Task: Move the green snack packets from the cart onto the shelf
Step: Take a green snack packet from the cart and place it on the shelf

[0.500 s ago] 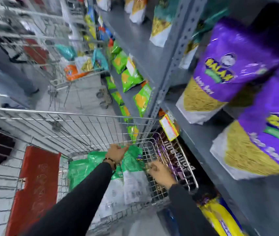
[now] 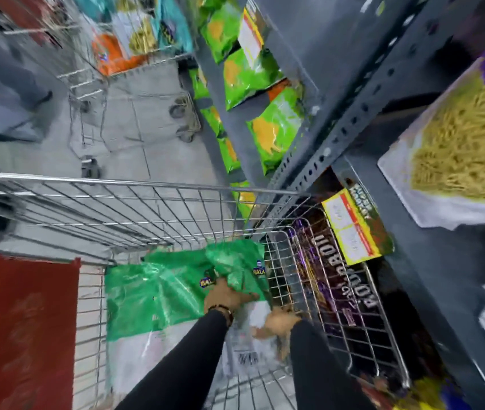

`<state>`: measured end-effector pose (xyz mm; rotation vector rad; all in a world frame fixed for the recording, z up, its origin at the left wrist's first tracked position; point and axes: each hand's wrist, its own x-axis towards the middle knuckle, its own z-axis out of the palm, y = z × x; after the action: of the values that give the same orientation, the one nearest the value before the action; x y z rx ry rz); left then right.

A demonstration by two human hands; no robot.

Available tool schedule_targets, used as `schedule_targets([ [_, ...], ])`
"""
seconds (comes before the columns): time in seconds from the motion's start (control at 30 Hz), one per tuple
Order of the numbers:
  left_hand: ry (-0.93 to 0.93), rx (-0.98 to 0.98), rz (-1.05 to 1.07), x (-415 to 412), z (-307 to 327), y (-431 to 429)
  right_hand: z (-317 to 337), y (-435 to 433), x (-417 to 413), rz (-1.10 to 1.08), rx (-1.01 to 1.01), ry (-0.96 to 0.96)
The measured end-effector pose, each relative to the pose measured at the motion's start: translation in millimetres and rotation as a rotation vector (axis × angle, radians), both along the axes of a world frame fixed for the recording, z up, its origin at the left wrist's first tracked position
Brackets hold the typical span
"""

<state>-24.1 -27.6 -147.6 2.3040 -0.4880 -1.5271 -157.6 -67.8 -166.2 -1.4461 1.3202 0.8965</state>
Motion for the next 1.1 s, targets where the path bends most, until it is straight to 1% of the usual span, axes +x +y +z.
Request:
schedule_targets([
  [0.07, -0.008, -0.029, 0.015, -3, -11, 5, -4, 0, -7, -0.114, 0.042, -0.060],
  [0.13, 0.036, -0.088, 0.087, -1, -14, 8, 26, -3, -6, -0.259, 0.037, -0.091],
  [0.17, 0.052, -0.129, 0.109, 3, -25, 10, 36, -3, -4, -0.270, 0.041, -0.114],
  [0.2, 0.059, -0.174, 0.122, 7, -20, 12, 46, -3, -5, -0.317, 0.100, -0.147],
  [0.3, 0.082, -0.324, 0.137, 24, 49, 13, 76, -1, -16, -0.492, 0.247, -0.279],
  [0.33, 0.116, -0.371, 0.128, 30, 67, 14, 85, 3, -15, -0.561, 0.291, -0.338],
  [0.43, 0.228, -0.513, 0.114, 47, 120, 23, 117, 17, -20, -0.739, 0.286, -0.544],
  [0.5, 0.295, -0.598, 0.060, 53, 159, 31, 145, 28, -22, -0.814, 0.289, -0.673],
  [0.6, 0.300, -0.714, -0.089, 50, 220, 43, 194, 50, -31, -0.834, 0.153, -0.813],
  [0.7, 0.316, -0.844, -0.250, 33, 283, 53, 241, 74, -52, -0.872, -0.070, -0.937],
  [0.77, 0.321, -0.900, -0.369, 5, 320, 60, 272, 95, -81, -0.915, -0.226, -0.988],
  [0.83, 0.286, -0.955, -0.470, -25, 349, 62, 296, 114, -111, -0.974, -0.324, -1.046],
  [0.9, 0.210, -1.021, -0.578, -63, 369, 59, 320, 134, -148, -1.043, -0.451, -1.098],
  [1.0, 0.161, -1.110, -0.733, -119, 386, 56, 341, 162, -202, -1.107, -0.668, -1.166],
  [1.03, 0.122, -1.132, -0.787, -140, 390, 56, 345, 170, -221, -1.139, -0.738, -1.162],
  [1.1, 0.099, -1.143, -0.875, -177, 389, 51, 346, 181, -256, -1.187, -0.888, -1.073],
])
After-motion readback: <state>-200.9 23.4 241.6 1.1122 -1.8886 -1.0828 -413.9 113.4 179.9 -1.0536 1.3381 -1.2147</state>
